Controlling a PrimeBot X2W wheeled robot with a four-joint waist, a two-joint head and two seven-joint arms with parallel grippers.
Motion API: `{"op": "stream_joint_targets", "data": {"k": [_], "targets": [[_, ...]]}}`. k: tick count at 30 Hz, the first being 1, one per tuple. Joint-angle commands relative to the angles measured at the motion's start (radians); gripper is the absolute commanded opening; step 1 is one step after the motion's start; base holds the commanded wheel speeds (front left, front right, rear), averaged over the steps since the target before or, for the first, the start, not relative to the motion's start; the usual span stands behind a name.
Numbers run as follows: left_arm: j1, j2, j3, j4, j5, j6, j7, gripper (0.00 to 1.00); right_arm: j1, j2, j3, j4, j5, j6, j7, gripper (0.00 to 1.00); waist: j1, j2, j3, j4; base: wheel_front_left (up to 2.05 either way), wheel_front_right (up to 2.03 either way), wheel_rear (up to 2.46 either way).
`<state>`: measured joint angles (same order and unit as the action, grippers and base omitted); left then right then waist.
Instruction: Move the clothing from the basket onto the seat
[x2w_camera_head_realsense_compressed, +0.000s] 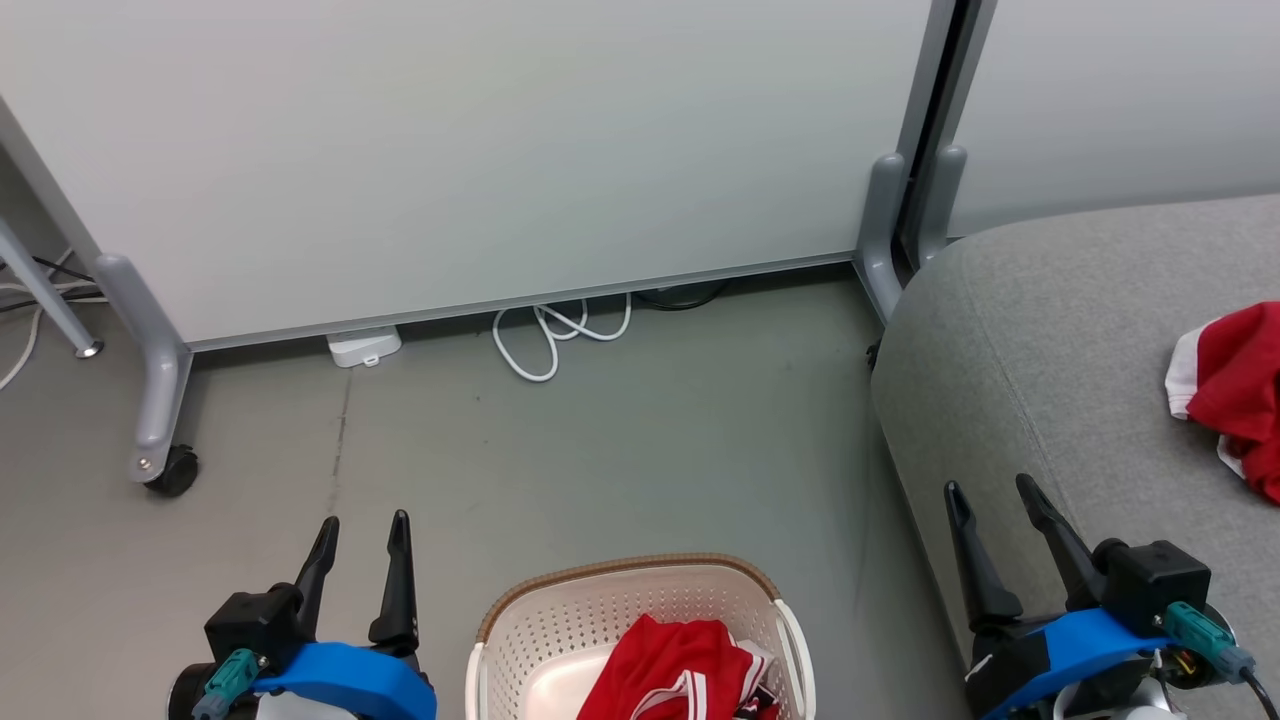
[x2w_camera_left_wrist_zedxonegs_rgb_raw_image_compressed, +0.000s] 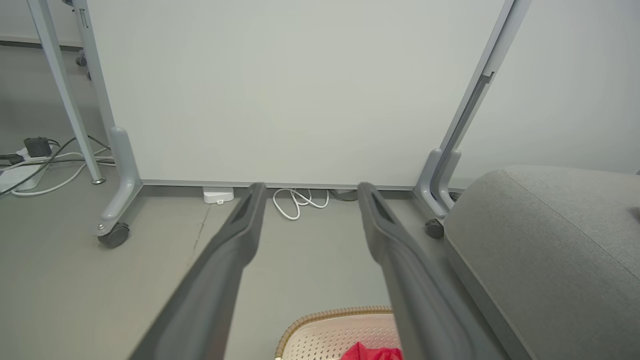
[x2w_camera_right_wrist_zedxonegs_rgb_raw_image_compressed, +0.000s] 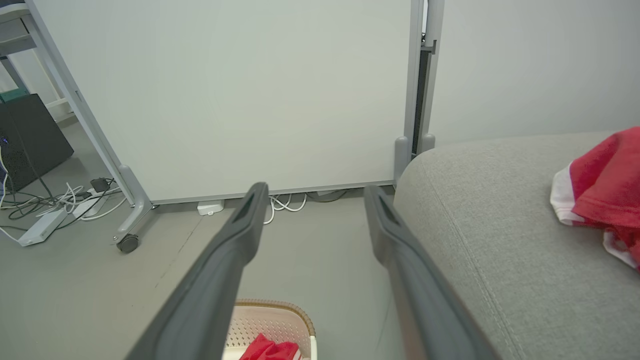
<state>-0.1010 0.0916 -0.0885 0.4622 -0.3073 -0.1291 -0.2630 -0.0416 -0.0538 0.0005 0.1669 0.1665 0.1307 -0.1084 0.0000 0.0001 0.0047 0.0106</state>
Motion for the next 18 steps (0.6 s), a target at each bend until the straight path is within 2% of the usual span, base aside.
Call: {"op": "stream_joint_targets", "data": {"k": [1,9,18], "targets": [[-0.008,0.003,-0.002,0.001,-0.001,-0.002,-0.003,1.0,0.002,0.002,0.001,-0.004,0.002,0.0,-0.007,1.0,0.0,-0.0001,0.004,-0.008,0.0,0.0,0.0],[-0.017,-0.008,-0.019,0.008,0.003,-0.002,-0.003,1.0,0.002,0.003,0.013,-0.021,-0.002,0.0,0.0,1.0,0.0,-0.0001,0.041,-0.053,0.0,0.0,0.0],[-0.049,-0.017,-0.07,0.051,-0.009,-0.002,-0.003,1.0,-0.042,0.003,0.04,-0.043,-0.005,0.0,0.004,1.0,0.0,-0.0001,0.135,-0.124,0.0,0.0,0.0]]}}
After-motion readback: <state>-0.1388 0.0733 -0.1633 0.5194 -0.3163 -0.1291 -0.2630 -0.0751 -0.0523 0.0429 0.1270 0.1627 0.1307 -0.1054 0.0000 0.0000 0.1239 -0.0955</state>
